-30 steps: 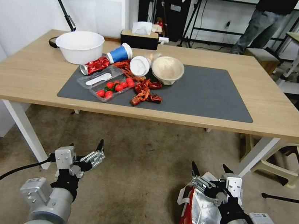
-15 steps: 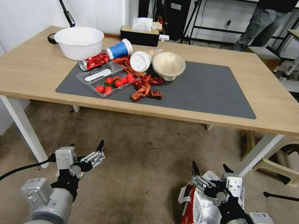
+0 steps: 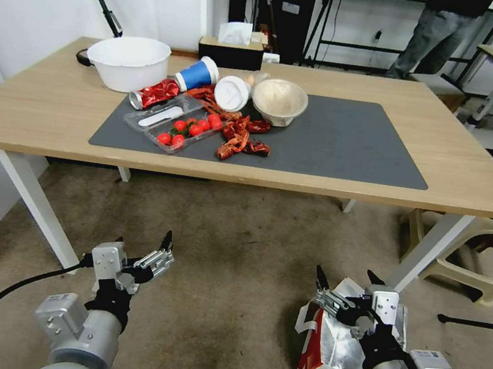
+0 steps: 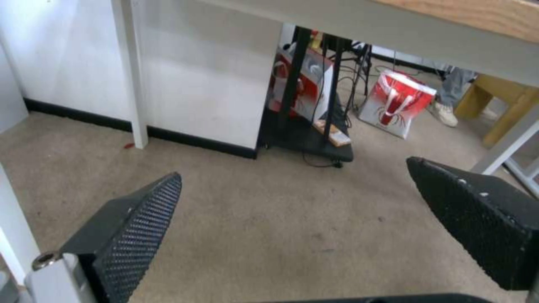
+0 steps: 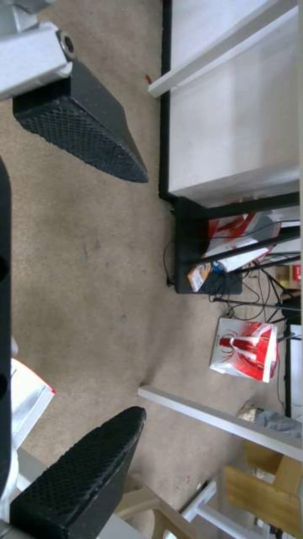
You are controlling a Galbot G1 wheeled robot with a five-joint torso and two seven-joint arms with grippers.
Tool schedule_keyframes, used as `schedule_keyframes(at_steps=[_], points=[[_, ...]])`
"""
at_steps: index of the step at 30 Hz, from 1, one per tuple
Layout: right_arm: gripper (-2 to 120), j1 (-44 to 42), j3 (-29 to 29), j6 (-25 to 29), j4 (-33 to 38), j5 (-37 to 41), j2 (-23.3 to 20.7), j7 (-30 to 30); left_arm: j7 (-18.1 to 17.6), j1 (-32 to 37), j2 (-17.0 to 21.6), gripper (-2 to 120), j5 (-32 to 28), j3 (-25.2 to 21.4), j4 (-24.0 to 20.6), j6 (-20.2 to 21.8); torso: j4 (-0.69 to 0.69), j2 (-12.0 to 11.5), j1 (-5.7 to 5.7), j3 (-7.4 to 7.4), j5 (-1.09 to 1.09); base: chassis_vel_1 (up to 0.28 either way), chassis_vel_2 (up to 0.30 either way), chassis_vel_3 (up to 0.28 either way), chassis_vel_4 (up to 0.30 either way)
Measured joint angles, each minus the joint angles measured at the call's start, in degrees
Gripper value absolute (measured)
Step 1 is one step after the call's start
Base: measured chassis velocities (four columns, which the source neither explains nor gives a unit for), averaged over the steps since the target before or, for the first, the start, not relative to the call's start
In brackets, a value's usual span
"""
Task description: Pick up the food delivery bag from the floor and place it on the table.
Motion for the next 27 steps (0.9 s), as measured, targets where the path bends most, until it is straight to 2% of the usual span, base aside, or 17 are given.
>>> schedule_keyframes(at_steps=[14, 27], points=[[100, 0.1, 0.0, 0.1, 0.0, -0.1, 0.2, 0.0, 0.0, -0.2, 0.1, 100, -0.1, 0.0, 0.2, 0.0, 0.0, -4.6, -1.77, -2.87, 0.0, 0.0, 0.0, 0.0, 0.0], [100, 0.2, 0.0, 0.1, 0.0, -0.1, 0.1, 0.0, 0.0, -0.2, -0.1, 100, -0.1, 0.0, 0.3, -0.1, 0.0, -7.4, -2.83, -4.62, 0.0, 0.0, 0.0, 0.0, 0.0]])
